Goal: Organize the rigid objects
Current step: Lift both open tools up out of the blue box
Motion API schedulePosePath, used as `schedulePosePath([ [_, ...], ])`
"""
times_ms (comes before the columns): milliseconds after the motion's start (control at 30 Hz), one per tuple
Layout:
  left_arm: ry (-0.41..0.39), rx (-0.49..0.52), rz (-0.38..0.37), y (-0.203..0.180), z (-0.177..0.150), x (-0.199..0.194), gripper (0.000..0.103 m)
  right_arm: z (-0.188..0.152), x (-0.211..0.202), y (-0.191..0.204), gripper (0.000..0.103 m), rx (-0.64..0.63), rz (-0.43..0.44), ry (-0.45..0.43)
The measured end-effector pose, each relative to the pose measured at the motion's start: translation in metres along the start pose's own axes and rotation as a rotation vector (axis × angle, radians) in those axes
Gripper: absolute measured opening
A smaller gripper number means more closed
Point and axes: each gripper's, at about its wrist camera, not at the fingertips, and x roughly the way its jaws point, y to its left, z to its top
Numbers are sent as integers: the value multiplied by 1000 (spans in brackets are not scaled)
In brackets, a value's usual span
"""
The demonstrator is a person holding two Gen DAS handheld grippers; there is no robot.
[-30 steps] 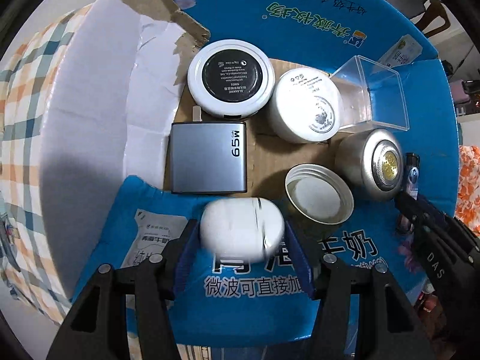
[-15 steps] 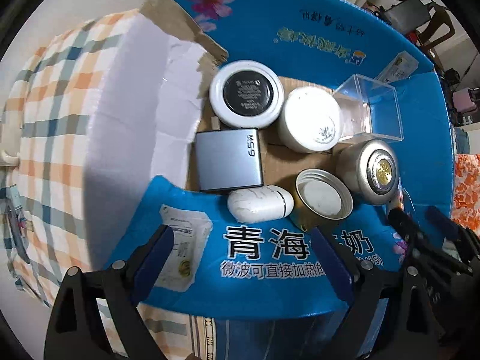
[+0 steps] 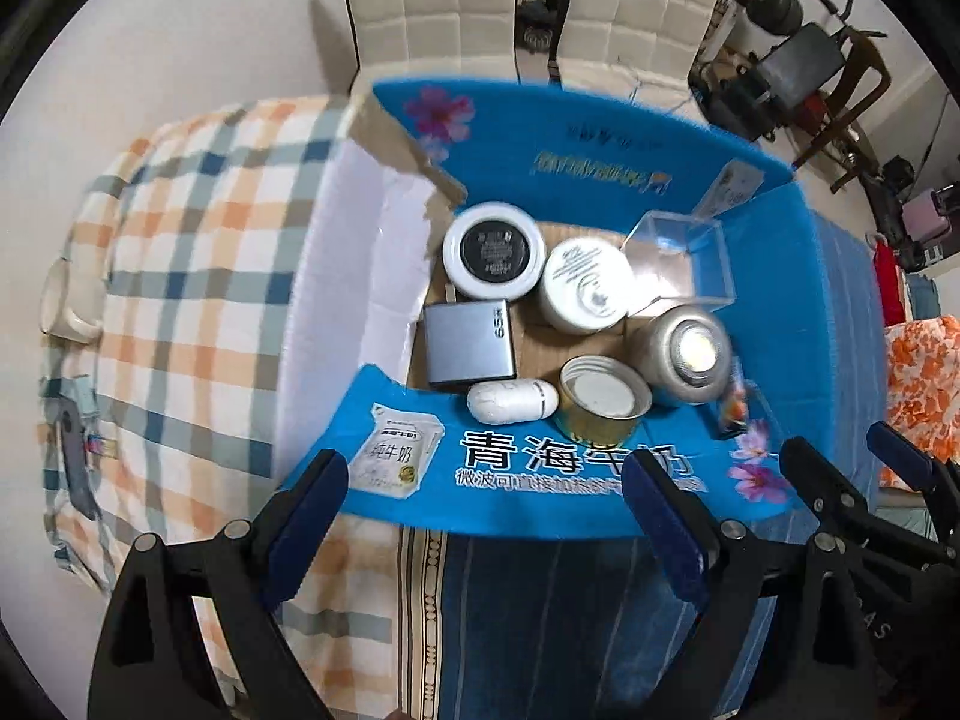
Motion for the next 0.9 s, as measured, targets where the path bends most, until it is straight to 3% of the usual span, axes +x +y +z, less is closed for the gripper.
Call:
schedulePosePath([
  [200, -101, 27, 26, -9, -3, -49, 93, -9, -47, -10, 88, 22, 50, -55],
  [533, -194, 50, -20, -22, -21, -109, 93, -23, -102, -24, 88, 42, 110, -99],
  [700, -199, 52, -40, -27, -27, -119, 93, -27, -105, -42, 89, 89, 111, -114],
  [900, -206, 46, -36, -37, -22, -109, 93, -31, -66, -111, 89, 280, -7, -81],
])
